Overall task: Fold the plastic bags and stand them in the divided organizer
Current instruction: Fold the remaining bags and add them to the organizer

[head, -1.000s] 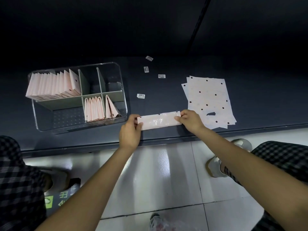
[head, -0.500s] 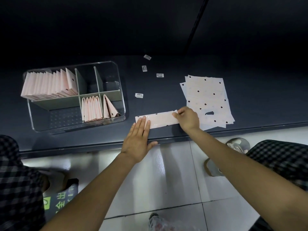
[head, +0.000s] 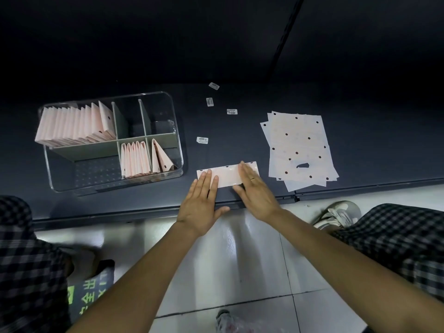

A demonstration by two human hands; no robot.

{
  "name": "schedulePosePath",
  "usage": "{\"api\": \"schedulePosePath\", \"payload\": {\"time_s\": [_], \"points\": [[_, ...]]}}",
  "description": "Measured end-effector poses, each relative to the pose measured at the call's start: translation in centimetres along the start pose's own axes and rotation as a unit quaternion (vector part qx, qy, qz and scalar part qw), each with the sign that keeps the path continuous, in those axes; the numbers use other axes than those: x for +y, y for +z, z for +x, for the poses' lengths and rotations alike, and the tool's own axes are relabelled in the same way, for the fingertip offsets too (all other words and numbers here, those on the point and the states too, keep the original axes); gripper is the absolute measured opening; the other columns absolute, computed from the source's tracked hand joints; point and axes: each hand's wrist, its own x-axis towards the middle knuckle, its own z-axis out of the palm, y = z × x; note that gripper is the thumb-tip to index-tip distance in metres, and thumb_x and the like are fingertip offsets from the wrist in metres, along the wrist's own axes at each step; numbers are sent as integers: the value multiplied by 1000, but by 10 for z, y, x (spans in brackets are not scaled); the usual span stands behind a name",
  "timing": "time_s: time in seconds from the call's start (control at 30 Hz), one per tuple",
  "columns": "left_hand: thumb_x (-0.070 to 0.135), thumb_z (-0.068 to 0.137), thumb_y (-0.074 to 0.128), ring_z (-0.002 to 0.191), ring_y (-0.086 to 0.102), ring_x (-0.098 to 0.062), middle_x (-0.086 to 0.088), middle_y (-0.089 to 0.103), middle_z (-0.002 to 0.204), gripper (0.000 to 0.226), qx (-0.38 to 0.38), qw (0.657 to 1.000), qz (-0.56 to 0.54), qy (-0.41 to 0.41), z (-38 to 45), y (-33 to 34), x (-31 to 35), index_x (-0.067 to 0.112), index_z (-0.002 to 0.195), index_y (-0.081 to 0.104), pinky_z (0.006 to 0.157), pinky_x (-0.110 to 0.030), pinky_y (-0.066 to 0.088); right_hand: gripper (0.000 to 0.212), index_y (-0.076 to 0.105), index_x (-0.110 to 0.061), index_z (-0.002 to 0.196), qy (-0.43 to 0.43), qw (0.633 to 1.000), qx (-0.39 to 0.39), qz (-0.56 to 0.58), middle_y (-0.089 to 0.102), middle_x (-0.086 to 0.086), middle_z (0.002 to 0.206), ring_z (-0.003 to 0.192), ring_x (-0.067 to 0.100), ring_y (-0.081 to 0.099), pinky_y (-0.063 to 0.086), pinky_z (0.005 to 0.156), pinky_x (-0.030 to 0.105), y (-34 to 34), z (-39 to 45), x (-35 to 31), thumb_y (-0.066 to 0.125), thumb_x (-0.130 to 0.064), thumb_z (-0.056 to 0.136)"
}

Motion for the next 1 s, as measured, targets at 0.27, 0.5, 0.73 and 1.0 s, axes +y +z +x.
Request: {"api": "schedulePosePath", "payload": {"time_s": [0.27,0.5,0.73,1.0], "points": [[63,90,33,146,-9,-27,-16,-4,158,77,30,999,-44,-4,1,-8,1,14,148,20,115,-40,-12,50,35,-13,143,-19,990,25,-141,44,9,141,126,27,43,34,105,35,-25,1,13,39,-36,99],[50,69,76,130,45,-28,-11,51,137,80,100,990,-4,99,-17,-8,7,6,132,51,112,-40,29,40,46,-13,133,65,996,-2,-53,58,11,117,109,29,55,44,86,35,-7,-39,-16,39,-34,99],[21,61,87,105,65,-24,-7,68,106,44,194,974,-9,119,-23,-2,4,10,101,70,94,-40,51,45,49,-16,134,-71,997,-20,3,57,2,128,120,22,48,40,97,30,-17,-33,-8,44,-2,91],[6,56,88,96,68,-22,-11,68,98,39,214,971,-39,103,-25,1,1,9,90,69,92,-39,51,68,53,-21,132,-257,953,-39,-156,54,-5,135,121,21,52,40,98,34,-15,-27,9,76,-7,70]]}}
